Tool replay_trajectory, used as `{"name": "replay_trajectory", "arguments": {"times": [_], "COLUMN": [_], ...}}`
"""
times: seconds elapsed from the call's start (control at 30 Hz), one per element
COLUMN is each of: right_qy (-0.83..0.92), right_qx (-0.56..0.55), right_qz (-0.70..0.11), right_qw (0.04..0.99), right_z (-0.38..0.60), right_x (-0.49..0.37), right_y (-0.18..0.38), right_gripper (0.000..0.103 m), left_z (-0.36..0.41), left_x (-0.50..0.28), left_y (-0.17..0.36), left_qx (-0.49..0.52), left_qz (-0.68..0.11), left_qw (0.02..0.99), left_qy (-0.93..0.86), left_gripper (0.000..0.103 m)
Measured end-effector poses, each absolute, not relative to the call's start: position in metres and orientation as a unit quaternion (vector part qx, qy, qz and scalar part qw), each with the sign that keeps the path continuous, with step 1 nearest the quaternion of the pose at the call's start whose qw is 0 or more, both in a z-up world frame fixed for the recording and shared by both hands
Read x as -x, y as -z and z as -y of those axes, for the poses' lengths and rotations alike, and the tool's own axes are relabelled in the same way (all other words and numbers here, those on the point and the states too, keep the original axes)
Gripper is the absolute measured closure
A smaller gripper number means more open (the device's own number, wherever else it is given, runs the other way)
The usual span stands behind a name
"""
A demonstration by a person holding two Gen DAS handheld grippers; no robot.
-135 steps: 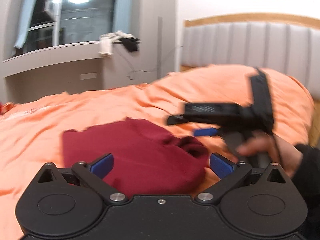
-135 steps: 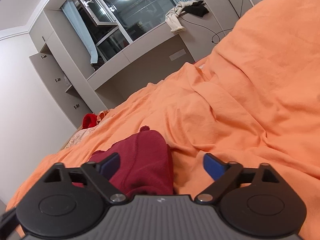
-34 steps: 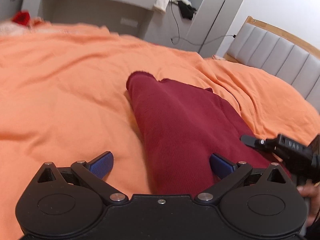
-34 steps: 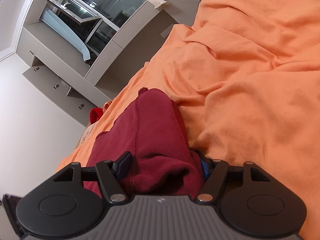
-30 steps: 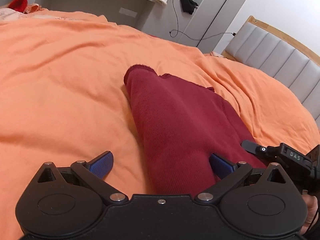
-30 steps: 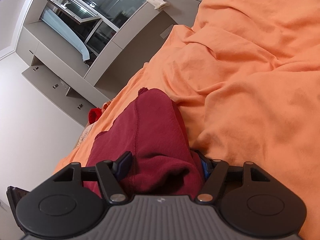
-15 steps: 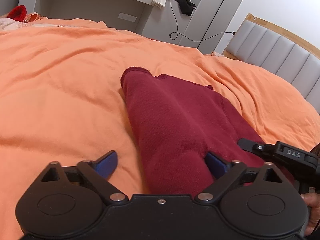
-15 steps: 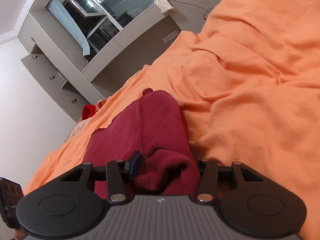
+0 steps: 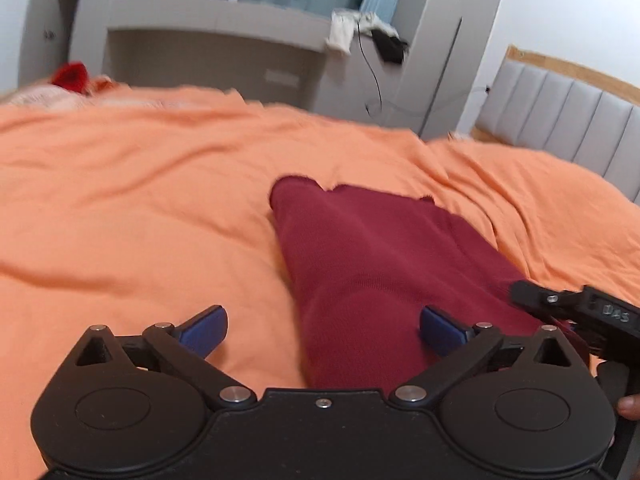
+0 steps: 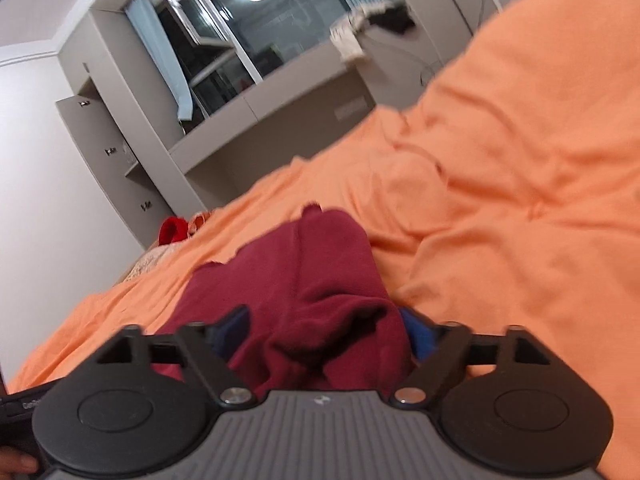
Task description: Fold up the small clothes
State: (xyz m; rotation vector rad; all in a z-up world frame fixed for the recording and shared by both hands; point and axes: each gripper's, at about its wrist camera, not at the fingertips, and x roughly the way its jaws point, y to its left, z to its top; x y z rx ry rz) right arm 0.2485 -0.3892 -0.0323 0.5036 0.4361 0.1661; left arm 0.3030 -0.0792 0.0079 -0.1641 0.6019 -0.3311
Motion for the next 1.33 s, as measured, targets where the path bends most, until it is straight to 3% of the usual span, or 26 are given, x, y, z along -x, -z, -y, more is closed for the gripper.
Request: {"name": "replay_trajectory", "arguments": {"times": [0.13,0.3,0.47,1.33], "right_qy": [-0.065,-0.057,-0.050,-0.055], "right_qx": [-0.203,-0.139,-0.106,-0.079], "right_qz": [-0.164,-0.133,-0.141,-0.148], "right_qw": [0.963,0.980,0.983,0.984], "right_z": [0.381,0.359,0.346,0.338], "right_x": [-0.191,-0.120,-0.082,-0.087], "right_y": [0.020,0.023,0.034,0.040], "right_gripper": [0.000,0.000,0.000,0.000], "left_z": [0.074,0.075,0.069,0.069], "left_x": [-0.247,-0.175,-0.128,-0.122], "left_y": [-0.015,-0.016,-0.010,0.004], "left_qx": [0.035,-0.035,-0.042,-0.042], "left_qz": [-0.236,-0.176,-0.165,-0.188], "left_qw": [0.962,0.978,0.980,0.975], "left_qy": [0.134,0.103,0.107,0.107], "left_gripper": [0.001,0.001,0.000,0.001]}}
